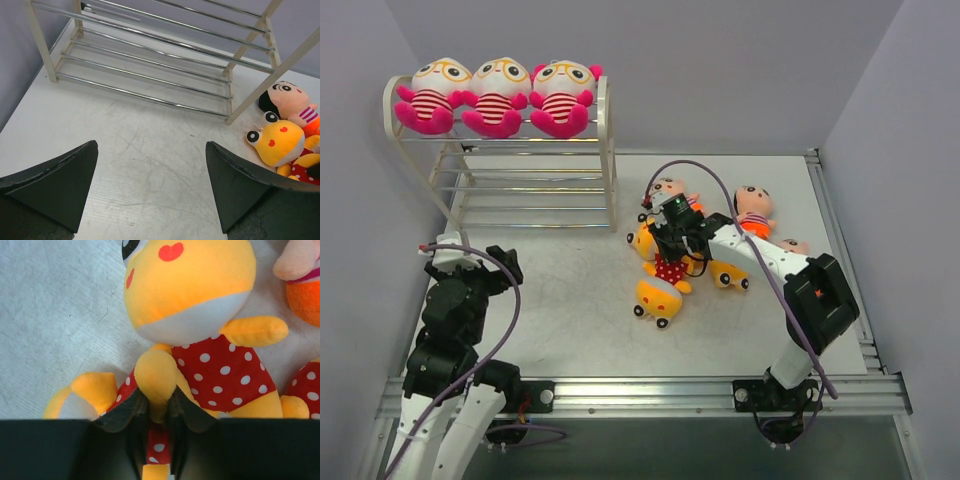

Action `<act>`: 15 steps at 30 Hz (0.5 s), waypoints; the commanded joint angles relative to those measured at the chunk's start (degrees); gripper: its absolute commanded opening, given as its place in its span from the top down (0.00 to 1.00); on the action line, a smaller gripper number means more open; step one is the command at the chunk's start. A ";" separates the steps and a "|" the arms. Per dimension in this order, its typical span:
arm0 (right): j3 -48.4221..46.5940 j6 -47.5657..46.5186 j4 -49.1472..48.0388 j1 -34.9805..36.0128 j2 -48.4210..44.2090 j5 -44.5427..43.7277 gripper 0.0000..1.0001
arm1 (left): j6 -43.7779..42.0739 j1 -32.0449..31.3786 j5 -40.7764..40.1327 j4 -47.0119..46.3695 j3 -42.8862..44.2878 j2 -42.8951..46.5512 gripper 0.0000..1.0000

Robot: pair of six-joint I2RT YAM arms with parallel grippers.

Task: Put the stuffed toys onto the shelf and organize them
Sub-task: Grab a stuffed toy with the right arm

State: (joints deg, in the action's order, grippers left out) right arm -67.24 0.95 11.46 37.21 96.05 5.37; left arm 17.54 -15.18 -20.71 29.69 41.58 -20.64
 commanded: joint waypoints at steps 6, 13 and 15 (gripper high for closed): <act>-0.17 2.56 0.41 1.02 -7.36 1.58 1.00 | -1.02 0.50 4.53 -3.24 0.43 -2.82 0.03; 7.11 17.92 -7.32 1.02 -17.81 -0.53 1.00 | 0.91 0.41 7.70 -1.48 3.33 -8.18 0.03; 11.32 24.84 -11.96 1.20 -21.86 -0.97 1.00 | 3.01 0.33 8.75 -1.30 4.12 -9.23 0.03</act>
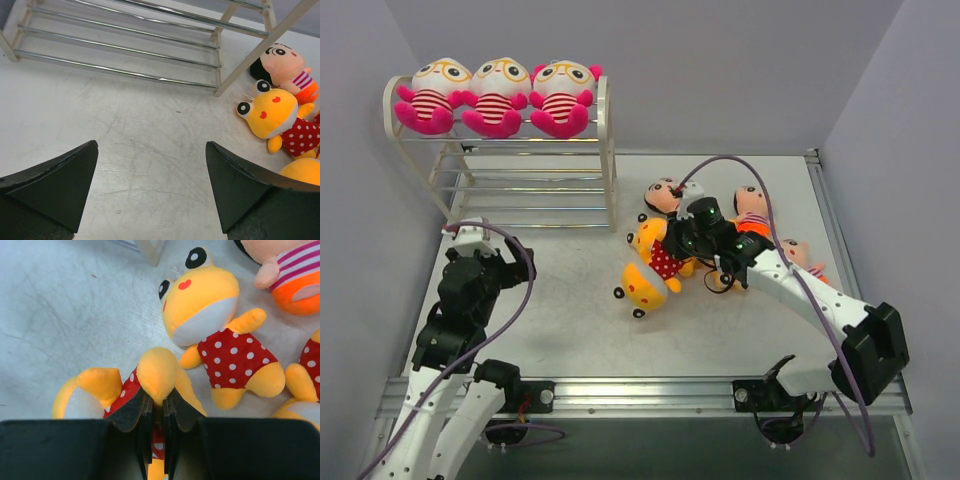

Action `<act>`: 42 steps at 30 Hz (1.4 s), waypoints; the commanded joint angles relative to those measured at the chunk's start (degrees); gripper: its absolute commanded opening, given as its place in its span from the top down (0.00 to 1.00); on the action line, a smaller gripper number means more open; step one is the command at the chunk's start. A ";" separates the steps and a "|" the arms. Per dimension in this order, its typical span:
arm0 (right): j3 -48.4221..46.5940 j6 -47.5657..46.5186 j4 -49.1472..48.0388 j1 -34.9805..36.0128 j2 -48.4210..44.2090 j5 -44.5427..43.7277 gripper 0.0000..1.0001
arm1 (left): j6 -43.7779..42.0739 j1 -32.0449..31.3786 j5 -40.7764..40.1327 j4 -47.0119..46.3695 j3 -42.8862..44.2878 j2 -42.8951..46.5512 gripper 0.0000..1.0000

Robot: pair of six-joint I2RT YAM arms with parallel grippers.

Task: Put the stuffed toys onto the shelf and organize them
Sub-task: Grab a stuffed toy with the right arm, then pass the stuffed toy from the right arm to the left

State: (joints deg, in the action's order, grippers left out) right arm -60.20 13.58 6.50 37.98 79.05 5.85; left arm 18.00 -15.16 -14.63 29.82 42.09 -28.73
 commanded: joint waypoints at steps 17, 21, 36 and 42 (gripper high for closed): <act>23.90 40.89 -21.44 2.54 -28.85 -27.29 1.00 | 19.88 -27.17 -1.96 -15.65 1.16 -9.05 0.03; 25.92 44.50 -22.14 2.46 -31.14 -28.26 1.00 | 17.61 -35.17 -9.77 -21.46 1.42 -13.62 0.03; 28.65 48.12 -25.48 2.54 -33.52 -26.24 1.00 | 17.24 -44.61 -13.23 -38.35 1.68 -29.18 0.03; 29.00 47.06 -27.95 2.54 -33.08 -23.78 1.00 | 17.68 -44.52 -12.62 -38.52 2.65 -32.17 0.03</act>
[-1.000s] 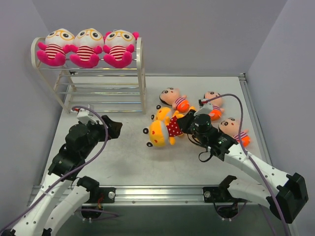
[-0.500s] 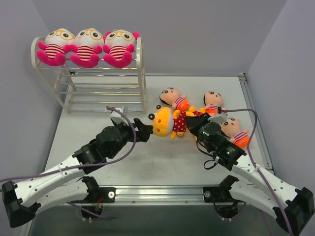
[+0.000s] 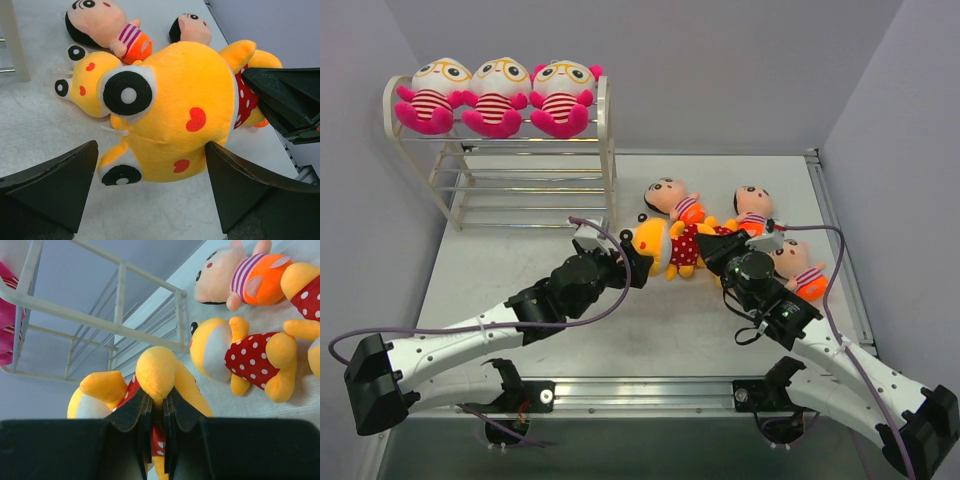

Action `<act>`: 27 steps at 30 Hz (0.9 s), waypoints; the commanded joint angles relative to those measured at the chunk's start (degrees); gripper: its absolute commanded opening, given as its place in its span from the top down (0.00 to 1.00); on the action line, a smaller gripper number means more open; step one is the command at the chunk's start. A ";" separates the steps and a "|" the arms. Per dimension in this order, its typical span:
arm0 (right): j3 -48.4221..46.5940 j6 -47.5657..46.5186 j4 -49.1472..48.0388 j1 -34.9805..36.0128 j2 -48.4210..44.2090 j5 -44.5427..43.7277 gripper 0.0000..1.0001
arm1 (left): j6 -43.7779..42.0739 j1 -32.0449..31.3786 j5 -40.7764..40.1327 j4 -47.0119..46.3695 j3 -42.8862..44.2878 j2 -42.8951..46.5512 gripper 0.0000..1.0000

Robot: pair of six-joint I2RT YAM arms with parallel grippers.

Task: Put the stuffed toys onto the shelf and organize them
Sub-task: Pass the stuffed toy from the right arm to the left

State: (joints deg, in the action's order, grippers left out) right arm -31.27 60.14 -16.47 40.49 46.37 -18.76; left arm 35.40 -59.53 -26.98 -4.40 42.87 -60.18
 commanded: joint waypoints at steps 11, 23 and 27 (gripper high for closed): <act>0.94 -0.02 -6.73 0.11 1.18 3.38 1.00 | -0.33 -0.15 2.81 -10.01 1.43 -1.52 0.39; -5.11 -16.77 2.29 -0.06 4.61 8.13 0.50 | -12.98 4.31 7.89 -5.10 1.51 4.71 0.98; -8.89 -27.40 7.14 0.03 3.99 9.27 0.32 | -17.02 11.42 22.71 2.53 3.79 5.78 0.97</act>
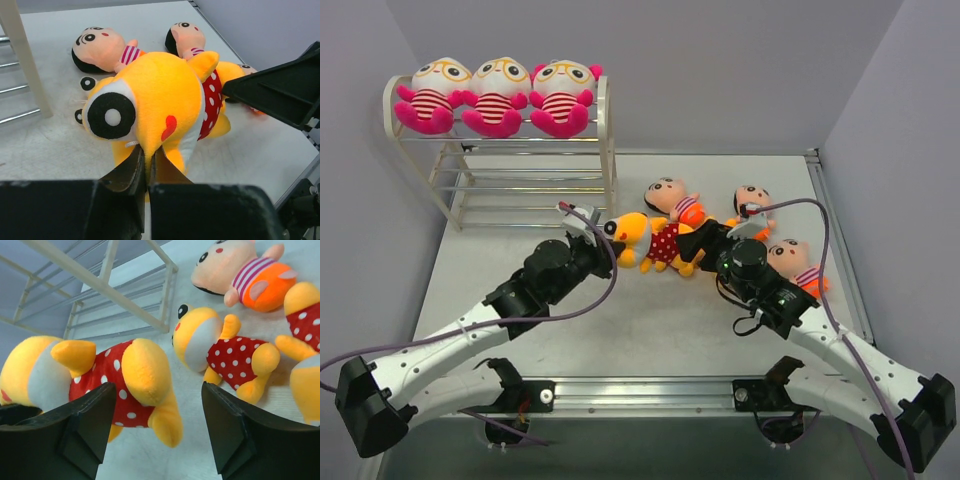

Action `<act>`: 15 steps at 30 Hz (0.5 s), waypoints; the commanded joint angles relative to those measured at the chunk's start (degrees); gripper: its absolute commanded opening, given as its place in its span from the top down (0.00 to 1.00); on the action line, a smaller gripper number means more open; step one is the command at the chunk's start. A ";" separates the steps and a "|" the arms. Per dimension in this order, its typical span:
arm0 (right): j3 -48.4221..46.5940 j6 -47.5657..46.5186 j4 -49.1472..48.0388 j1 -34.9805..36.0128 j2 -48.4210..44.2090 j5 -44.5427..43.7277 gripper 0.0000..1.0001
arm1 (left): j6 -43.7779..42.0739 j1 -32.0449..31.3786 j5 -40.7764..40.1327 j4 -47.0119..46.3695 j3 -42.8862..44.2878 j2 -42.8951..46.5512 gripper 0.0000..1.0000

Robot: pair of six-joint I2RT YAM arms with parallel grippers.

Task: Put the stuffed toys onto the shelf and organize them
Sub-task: Pass the stuffed toy from the right arm to the left

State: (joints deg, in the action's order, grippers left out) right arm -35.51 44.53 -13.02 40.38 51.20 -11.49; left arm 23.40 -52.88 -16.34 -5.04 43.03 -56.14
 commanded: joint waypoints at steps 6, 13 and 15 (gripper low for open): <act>-14.13 -32.01 10.55 -0.13 2.14 10.95 0.18 | -11.69 10.78 29.07 14.41 8.21 -0.90 0.98; -22.75 -41.54 18.46 -0.57 8.73 24.22 0.14 | -16.27 10.70 36.90 22.35 14.10 -4.42 0.98; -23.82 -42.25 19.08 -0.65 11.19 28.61 0.14 | -17.68 10.61 38.74 24.19 15.24 -4.50 0.98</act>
State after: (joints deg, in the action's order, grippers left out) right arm -56.64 8.43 2.20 40.14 59.40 8.12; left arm 9.85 -42.24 15.62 15.42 54.33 -60.77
